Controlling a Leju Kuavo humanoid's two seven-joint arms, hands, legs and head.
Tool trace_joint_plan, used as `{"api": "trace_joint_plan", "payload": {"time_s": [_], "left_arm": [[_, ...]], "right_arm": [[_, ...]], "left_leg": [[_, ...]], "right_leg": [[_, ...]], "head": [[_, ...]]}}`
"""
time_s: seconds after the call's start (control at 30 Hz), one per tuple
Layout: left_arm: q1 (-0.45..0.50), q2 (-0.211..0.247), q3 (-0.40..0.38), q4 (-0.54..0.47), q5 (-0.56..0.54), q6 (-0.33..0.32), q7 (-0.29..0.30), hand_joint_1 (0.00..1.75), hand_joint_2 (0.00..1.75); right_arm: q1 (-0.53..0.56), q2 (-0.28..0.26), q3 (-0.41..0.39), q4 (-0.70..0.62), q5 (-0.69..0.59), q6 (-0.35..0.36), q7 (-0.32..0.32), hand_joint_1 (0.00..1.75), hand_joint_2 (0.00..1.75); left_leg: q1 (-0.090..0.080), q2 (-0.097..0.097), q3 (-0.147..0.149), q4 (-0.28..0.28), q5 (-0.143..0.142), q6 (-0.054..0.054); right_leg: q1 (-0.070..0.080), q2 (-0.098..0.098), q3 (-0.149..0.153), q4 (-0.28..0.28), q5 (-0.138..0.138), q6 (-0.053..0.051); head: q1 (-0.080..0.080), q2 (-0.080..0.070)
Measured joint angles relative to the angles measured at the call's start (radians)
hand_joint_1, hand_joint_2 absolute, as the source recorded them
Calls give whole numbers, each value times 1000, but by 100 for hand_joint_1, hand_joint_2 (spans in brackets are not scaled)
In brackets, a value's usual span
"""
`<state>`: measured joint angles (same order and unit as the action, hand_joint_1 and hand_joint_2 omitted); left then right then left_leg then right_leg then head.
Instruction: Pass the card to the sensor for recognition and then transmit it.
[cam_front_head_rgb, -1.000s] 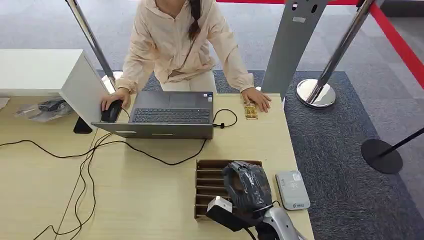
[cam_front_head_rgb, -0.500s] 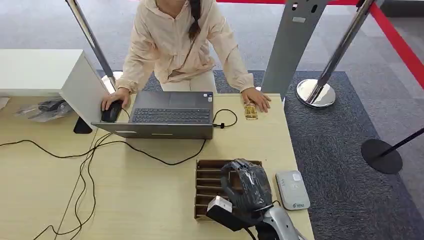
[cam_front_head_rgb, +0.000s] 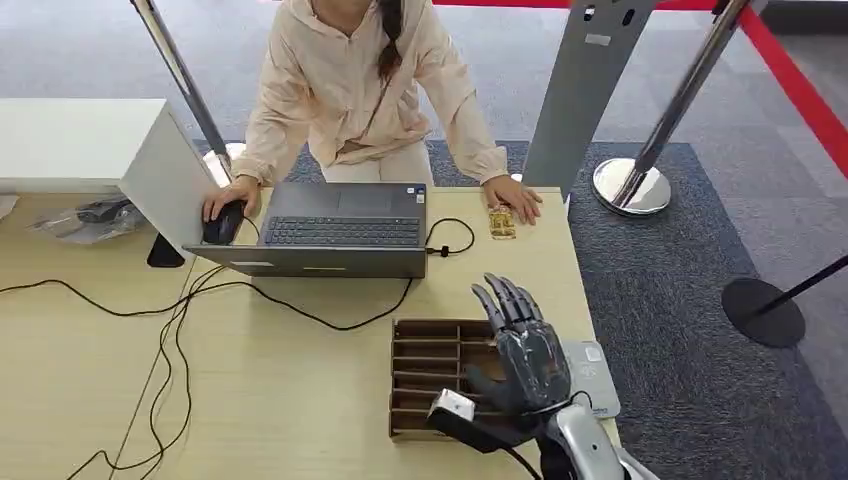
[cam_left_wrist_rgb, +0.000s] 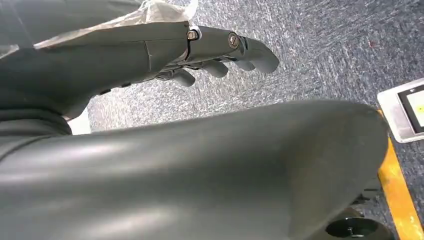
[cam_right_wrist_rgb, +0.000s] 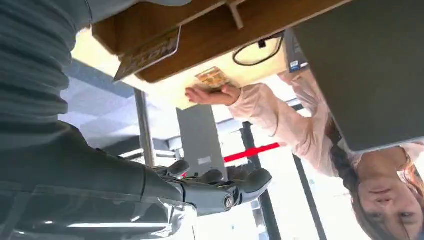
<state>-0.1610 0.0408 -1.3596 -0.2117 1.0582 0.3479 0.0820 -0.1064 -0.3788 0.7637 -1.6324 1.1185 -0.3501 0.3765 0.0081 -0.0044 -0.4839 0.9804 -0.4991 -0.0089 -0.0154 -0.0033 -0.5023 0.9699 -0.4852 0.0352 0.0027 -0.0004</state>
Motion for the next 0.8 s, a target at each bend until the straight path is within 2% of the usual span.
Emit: {"api": "trace_joint_plan", "payload": {"time_s": [0.13,0.23,0.27,0.4,0.63,0.77,0.8], "left_arm": [[0,0,0,0,3,2,-7,0,0],[0,0,0,0,2,7,-10,0,0],[0,0,0,0,1,8,-11,0,0],[0,0,0,0,1,9,-16,0,0],[0,2,0,0,-1,10,-17,0,0],[0,2,0,0,-2,10,-17,0,0],[0,2,0,0,-2,10,-16,0,0]], "right_arm": [[0,-27,-21,-36,27,53,0,35,175],[0,-53,-32,-75,67,117,5,113,175],[0,-63,-40,-89,76,134,8,134,175],[0,-89,-55,-133,106,186,11,141,175],[2,-119,-69,-185,111,214,13,140,175],[7,-124,-69,-193,109,218,11,134,175],[9,-125,-69,-195,106,218,11,127,175]], "left_leg": [[0,0,0,0,0,0],[0,0,0,0,0,0],[0,0,0,0,0,0],[0,0,0,0,0,0],[0,0,0,0,0,0],[0,0,0,0,0,0],[0,0,0,0,0,0]], "right_leg": [[0,0,0,0,0,0],[0,0,0,0,0,0],[0,0,0,0,0,0],[0,0,0,0,0,0],[0,0,0,0,0,0],[0,0,0,0,0,0],[0,0,0,0,0,0]], "head": [[0,0],[0,0],[0,0],[0,0],[0,0],[0,0],[0,0]]}}
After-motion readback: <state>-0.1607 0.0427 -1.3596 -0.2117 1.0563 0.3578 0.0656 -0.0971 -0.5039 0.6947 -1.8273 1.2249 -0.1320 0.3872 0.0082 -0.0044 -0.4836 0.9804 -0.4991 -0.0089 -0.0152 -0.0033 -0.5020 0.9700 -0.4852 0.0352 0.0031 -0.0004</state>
